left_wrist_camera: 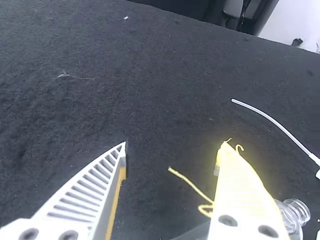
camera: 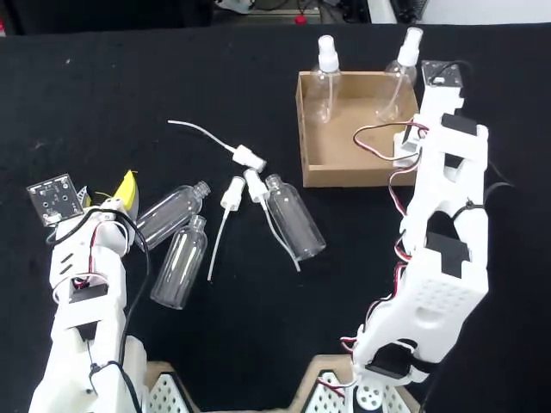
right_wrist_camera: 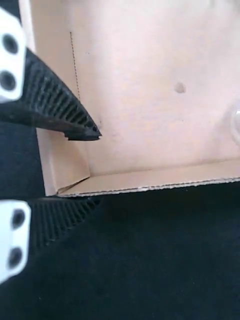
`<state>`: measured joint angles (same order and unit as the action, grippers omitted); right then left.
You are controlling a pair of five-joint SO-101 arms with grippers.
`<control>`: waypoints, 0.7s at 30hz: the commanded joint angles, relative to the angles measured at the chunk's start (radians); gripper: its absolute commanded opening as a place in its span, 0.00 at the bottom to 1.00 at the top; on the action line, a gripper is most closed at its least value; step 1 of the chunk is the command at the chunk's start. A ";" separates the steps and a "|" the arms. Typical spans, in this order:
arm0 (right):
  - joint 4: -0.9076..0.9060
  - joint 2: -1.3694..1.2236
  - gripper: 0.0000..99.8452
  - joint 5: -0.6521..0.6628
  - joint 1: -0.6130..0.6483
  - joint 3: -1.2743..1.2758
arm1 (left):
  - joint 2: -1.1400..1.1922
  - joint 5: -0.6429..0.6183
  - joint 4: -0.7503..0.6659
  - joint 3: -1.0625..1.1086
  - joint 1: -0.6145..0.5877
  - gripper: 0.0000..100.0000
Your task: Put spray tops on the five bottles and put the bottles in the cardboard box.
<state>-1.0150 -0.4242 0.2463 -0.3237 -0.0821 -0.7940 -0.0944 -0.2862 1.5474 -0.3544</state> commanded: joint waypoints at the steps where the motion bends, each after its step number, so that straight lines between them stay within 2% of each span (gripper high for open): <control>1: -0.014 0.085 0.16 -0.003 0.034 -0.001 | -0.011 0.009 -0.026 -0.018 0.010 0.28; 21: -0.048 0.139 0.16 -0.061 0.048 -0.007 | -0.011 0.009 -0.026 -0.016 0.008 0.28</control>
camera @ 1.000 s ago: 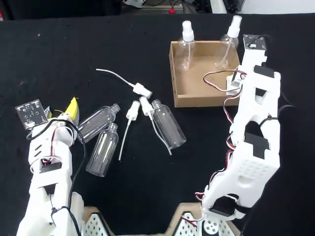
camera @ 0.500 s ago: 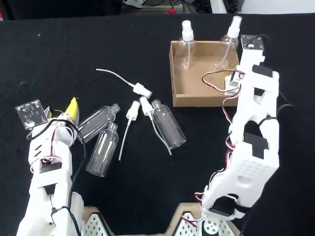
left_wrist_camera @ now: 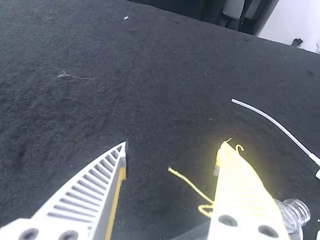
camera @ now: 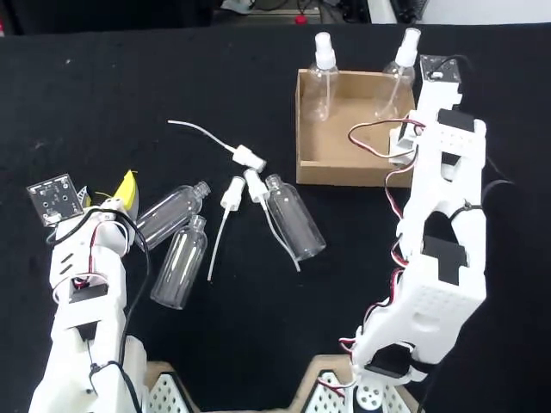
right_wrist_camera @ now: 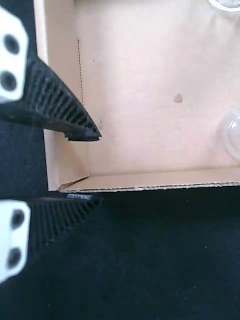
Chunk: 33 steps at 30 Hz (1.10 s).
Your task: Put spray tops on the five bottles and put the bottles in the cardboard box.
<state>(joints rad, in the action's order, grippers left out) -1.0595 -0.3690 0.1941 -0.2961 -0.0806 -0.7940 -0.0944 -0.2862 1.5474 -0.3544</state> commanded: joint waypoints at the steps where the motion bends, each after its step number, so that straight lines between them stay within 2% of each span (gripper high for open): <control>1: -0.003 0.085 0.16 -0.009 0.020 -0.010 | -0.011 0.009 -0.026 -0.016 0.008 0.28; 8: -0.043 0.085 0.16 -0.058 -0.014 -0.085 | -0.011 0.009 -0.026 -0.016 0.008 0.28; 21: -0.362 0.105 0.16 -0.055 -0.006 -0.297 | -0.011 0.009 -0.026 -0.016 0.008 0.28; 27: -0.373 0.275 0.16 -0.054 -0.002 -0.185 | -0.011 0.009 -0.026 -0.016 0.008 0.28; 33: -0.365 0.561 0.16 -0.026 0.104 0.088 | -0.011 0.009 -0.026 -0.016 0.008 0.28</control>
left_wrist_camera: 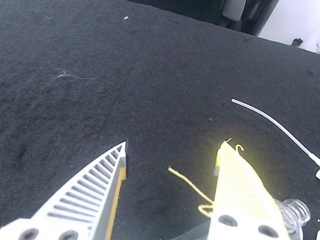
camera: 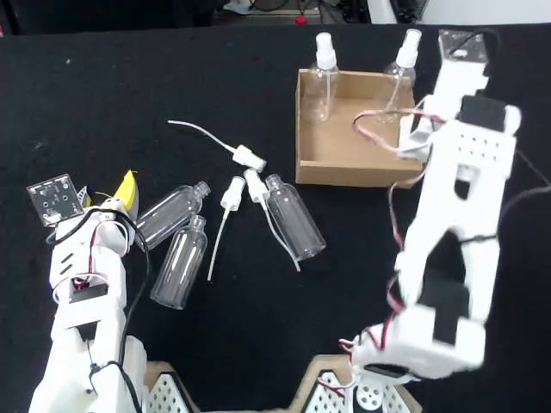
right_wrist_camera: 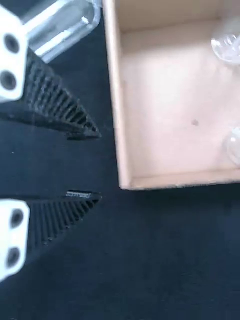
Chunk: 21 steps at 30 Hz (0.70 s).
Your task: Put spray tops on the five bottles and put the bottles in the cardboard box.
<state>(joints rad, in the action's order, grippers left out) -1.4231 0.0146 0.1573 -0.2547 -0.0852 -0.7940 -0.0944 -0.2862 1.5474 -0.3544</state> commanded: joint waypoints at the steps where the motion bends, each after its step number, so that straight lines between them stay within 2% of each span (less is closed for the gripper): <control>1: 0.008 0.228 0.16 0.011 0.084 0.145 | -0.011 0.009 -0.026 -0.016 0.008 0.28; 7: 0.117 0.532 0.16 0.006 0.247 0.417 | -0.011 0.009 -0.026 -0.015 0.008 0.28; 12: 0.215 0.696 0.16 0.003 0.462 0.634 | -0.011 0.009 -0.026 -0.015 0.008 0.28; 17: 0.265 0.682 0.16 0.002 0.640 0.743 | -0.011 0.009 -0.026 -0.015 0.008 0.28; 21: 0.216 0.553 0.16 0.002 0.667 0.641 | -0.011 0.009 -0.026 -0.016 0.008 0.28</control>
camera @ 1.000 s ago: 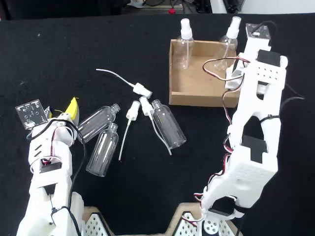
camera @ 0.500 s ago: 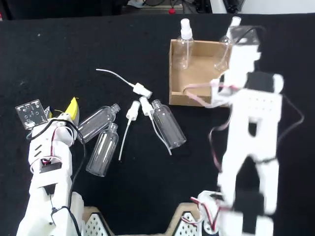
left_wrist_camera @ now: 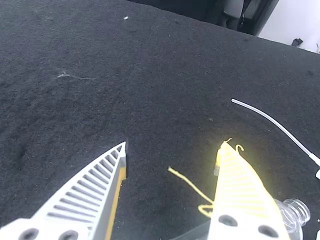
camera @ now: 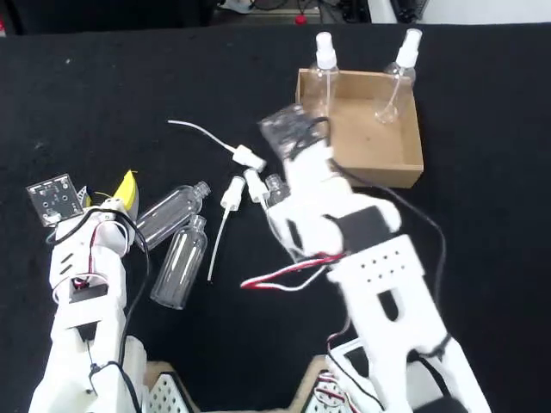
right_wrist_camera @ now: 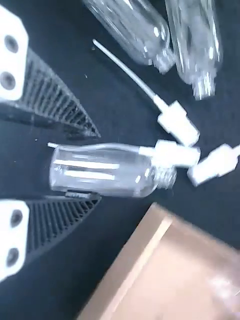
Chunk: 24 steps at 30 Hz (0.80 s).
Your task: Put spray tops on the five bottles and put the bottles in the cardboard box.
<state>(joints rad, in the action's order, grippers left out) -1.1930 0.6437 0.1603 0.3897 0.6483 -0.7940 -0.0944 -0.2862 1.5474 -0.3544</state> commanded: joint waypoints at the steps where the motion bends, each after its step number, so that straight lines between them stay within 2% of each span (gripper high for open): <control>1: -0.038 -0.122 0.16 -0.002 0.023 -0.142 | -0.011 0.009 -0.026 -0.016 0.008 0.28; 8: -0.311 -0.522 0.16 -0.002 0.025 -0.582 | -0.011 0.011 -0.026 -0.008 0.007 0.28; 12: -0.457 -0.753 0.24 -0.023 0.023 -0.837 | -0.011 0.011 -0.026 -0.010 0.007 0.28; 15: -0.525 -0.901 0.25 -0.035 0.023 -0.998 | -0.011 0.011 -0.026 -0.010 0.007 0.28; 19: -0.571 -1.052 0.23 -0.038 0.028 -1.130 | -0.011 0.011 -0.026 -0.010 0.007 0.28; 24: -0.571 -1.142 0.23 -0.038 0.023 -1.155 | -0.011 0.011 -0.026 -0.010 0.007 0.28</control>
<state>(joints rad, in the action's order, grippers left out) -1.7300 -0.4948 0.1281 0.3989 -0.4473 -0.7940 -0.0944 -0.2862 1.5474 -0.3544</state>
